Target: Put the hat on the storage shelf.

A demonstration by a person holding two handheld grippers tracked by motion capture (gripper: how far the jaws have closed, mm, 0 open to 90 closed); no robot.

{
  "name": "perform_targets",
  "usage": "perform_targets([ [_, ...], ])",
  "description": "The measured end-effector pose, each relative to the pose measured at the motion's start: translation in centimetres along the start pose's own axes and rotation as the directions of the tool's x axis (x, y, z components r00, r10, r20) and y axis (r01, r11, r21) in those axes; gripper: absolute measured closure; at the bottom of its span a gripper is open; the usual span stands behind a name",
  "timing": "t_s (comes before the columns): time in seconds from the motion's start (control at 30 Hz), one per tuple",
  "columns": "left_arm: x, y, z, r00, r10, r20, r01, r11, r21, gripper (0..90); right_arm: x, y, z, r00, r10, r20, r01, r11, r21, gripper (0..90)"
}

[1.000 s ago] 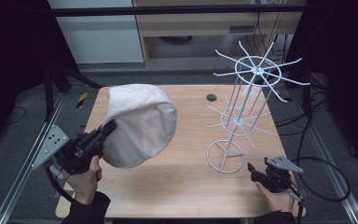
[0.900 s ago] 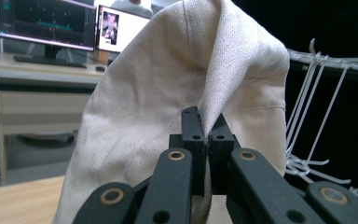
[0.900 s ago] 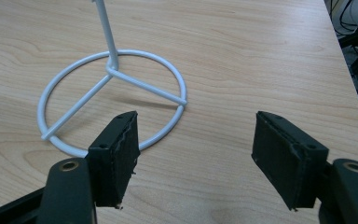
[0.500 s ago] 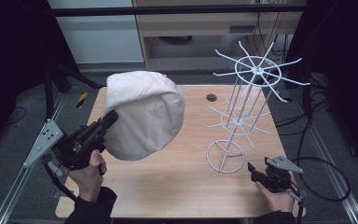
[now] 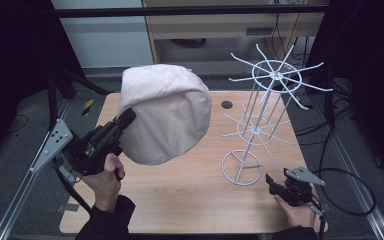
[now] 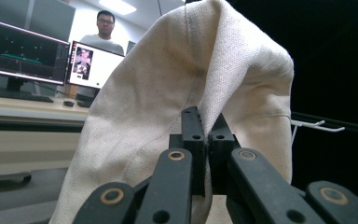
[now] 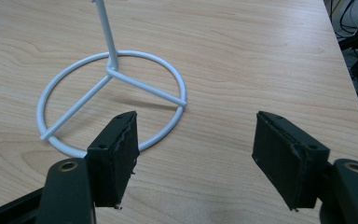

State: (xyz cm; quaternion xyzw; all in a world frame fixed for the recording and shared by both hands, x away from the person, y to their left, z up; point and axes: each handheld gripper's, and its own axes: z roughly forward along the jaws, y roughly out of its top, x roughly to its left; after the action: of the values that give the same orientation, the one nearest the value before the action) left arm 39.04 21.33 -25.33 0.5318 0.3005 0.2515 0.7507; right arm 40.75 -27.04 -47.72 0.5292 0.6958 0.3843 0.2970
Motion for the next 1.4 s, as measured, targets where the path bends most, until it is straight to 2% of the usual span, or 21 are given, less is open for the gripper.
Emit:
perform_targets([
  [0.63, -1.8, 1.5, 2.6, 0.9983, -0.014, 0.056, 0.017, 0.9988, -0.047, 88.7, 0.0, 0.0, 0.0, 1.0, 0.004, -0.005, -0.004, 1.0, -0.003, 31.0],
  [1.0, -3.2, 1.5, 5.3, 0.995, -0.015, 0.099, 0.018, 0.9992, -0.035, 88.7, -0.1, 0.0, 0.0, 1.0, 0.0, -0.006, 0.0, 1.0, -0.009, 30.9],
  [1.1, -3.5, 1.5, 6.3, 0.9942, -0.014, 0.107, 0.017, 0.9995, -0.026, 88.7, -0.1, 0.0, 0.0, 0.9999, 0.012, -0.01, -0.012, 1.0, -0.009, 30.9],
  [1.27, -3.6, 0.7, 8.0, 0.9934, -0.022, 0.113, 0.021, 0.9998, 0.006, 88.6, -0.1, 0.0, 0.0, 0.9999, 0.004, -0.01, -0.004, 1.0, -0.012, 30.9],
  [1.4, -3.5, -0.1, 8.6, 0.9926, -0.027, 0.119, 0.025, 0.9995, 0.017, 88.6, -0.2, 0.0, -0.1, 0.9999, 0.011, -0.013, -0.011, 1.0, -0.013, 30.9],
])
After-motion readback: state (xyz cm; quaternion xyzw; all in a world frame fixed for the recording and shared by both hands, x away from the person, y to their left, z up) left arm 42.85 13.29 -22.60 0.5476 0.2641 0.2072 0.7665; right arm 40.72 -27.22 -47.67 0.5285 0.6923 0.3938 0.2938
